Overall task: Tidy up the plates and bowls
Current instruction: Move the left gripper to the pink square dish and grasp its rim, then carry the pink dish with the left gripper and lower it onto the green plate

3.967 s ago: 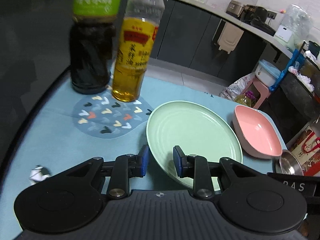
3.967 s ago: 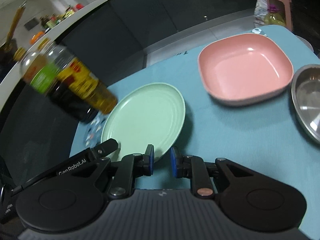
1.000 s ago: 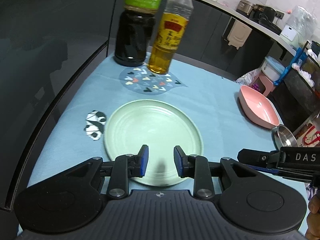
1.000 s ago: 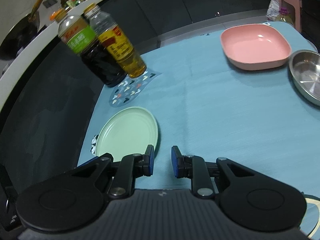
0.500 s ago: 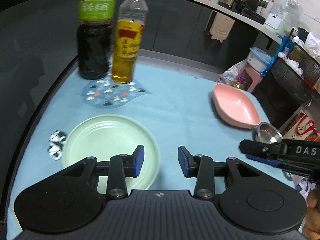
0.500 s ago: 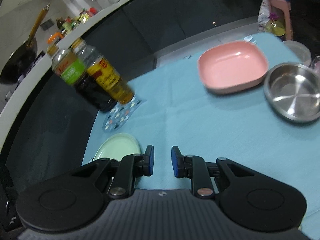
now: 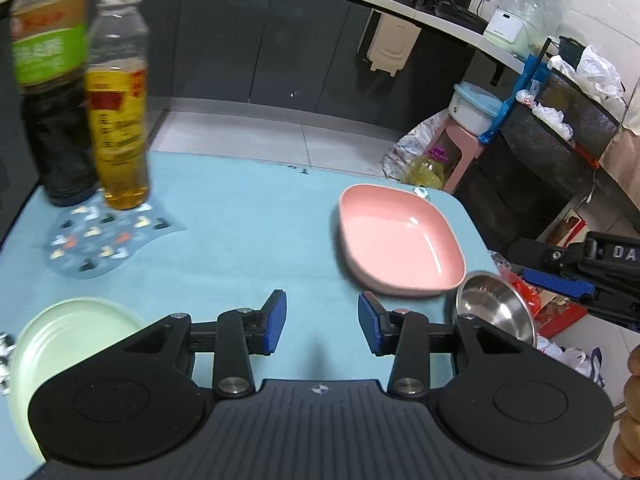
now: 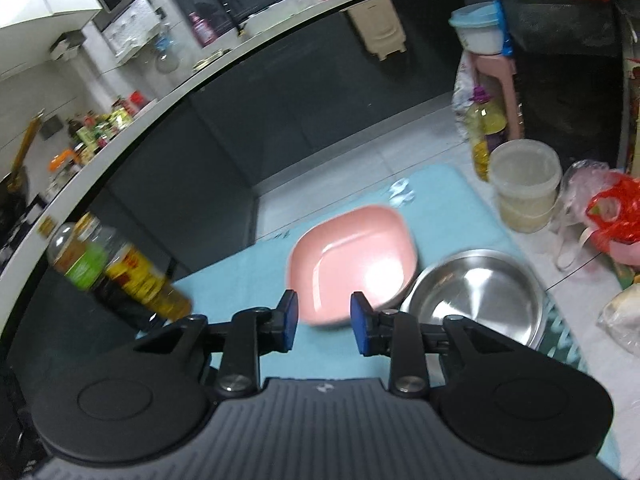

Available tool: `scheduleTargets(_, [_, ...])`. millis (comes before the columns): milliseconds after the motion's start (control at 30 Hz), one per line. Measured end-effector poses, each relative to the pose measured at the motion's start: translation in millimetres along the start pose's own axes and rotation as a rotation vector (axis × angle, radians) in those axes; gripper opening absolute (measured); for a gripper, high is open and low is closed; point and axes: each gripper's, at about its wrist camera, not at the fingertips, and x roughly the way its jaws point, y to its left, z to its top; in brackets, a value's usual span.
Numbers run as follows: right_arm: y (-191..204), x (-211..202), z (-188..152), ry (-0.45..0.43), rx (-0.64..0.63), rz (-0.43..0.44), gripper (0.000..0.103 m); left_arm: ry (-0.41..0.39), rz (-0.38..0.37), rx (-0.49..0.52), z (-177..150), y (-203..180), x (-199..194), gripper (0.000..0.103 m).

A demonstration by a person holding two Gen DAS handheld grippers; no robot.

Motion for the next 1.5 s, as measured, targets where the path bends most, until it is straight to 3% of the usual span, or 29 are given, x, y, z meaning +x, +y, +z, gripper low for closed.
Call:
scheduleTargets(333, [-22,55,22,0.027,-0.034,-0.127,0.030,0.022,0.019,-0.031,19,-16,57,0.038])
scheduleTargets(533, [-34,73,22,0.055,-0.025,-0.153,0.030,0.066,0.025,-0.061,19,-15,81,0.038])
scheduleTargets(900, [-32,89,17,0.087,-0.066,-0.163,0.030,0.057,0.001,-0.084,21,-12,93,0.036])
scheduleTargets(933, [-33,93,18,0.094,-0.065,-0.165,0.029,0.058,-0.005,-0.076,20,-13,94,0.035])
scheduleTargets(1000, [-36,98,16,0.111,-0.060,-0.167,0.018,0.064,-0.030,-0.045,19,-17,96,0.015])
scheduleTargets(1067, [-34,100,17,0.108,-0.069,-0.190,0.013,0.053,-0.018,-0.007,17,-21,94,0.016])
scheduleTargets(1233, [-24,87,17,0.066,-0.109,-0.188,0.012,0.009,-0.007,0.030,19,-22,74,0.016])
scheduleTargets(1500, [1,52,11,0.039,-0.120,-0.084,0.013,-0.070,0.013,0.058,15,-5,10,0.016])
